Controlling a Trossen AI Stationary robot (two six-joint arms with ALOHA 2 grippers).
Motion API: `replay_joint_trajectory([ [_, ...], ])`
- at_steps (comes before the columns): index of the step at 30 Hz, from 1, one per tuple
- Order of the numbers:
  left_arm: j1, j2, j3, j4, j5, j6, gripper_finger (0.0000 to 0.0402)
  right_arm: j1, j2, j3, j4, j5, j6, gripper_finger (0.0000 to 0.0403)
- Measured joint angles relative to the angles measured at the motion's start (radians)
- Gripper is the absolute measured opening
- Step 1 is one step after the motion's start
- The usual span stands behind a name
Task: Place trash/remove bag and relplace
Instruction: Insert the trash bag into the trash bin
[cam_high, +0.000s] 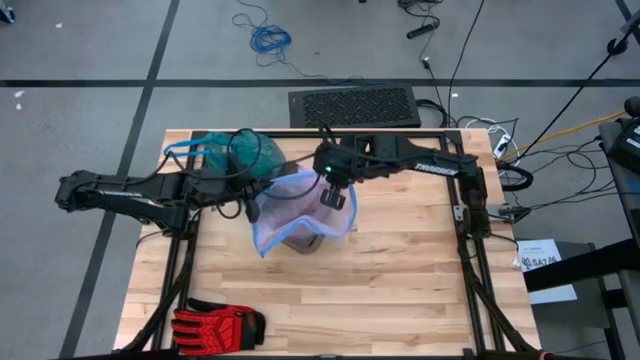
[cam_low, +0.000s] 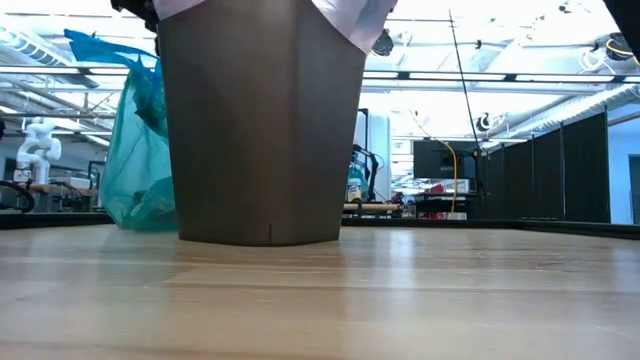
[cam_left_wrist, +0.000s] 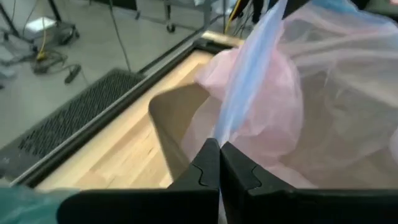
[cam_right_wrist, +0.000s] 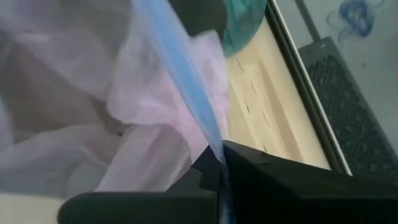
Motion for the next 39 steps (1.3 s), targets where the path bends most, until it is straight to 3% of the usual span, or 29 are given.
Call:
replay_joint_trajectory([
  [16, 0.084, 0.000, 0.000, -0.082, -0.041, -0.034, 0.0001, -0.146, 0.001, -0.209, 0.189, -0.207, -0.032, 0.0000],
  [24, 0.080, 0.000, 0.000, -0.214, -0.040, -0.120, 0.0000, -0.157, 0.001, -0.247, 0.205, -0.229, -0.034, 0.0000],
  [39, -0.033, 0.008, -0.001, -0.171, 0.042, -0.162, 0.0000, -0.138, -0.003, -0.247, 0.104, -0.233, -0.058, 0.0000],
])
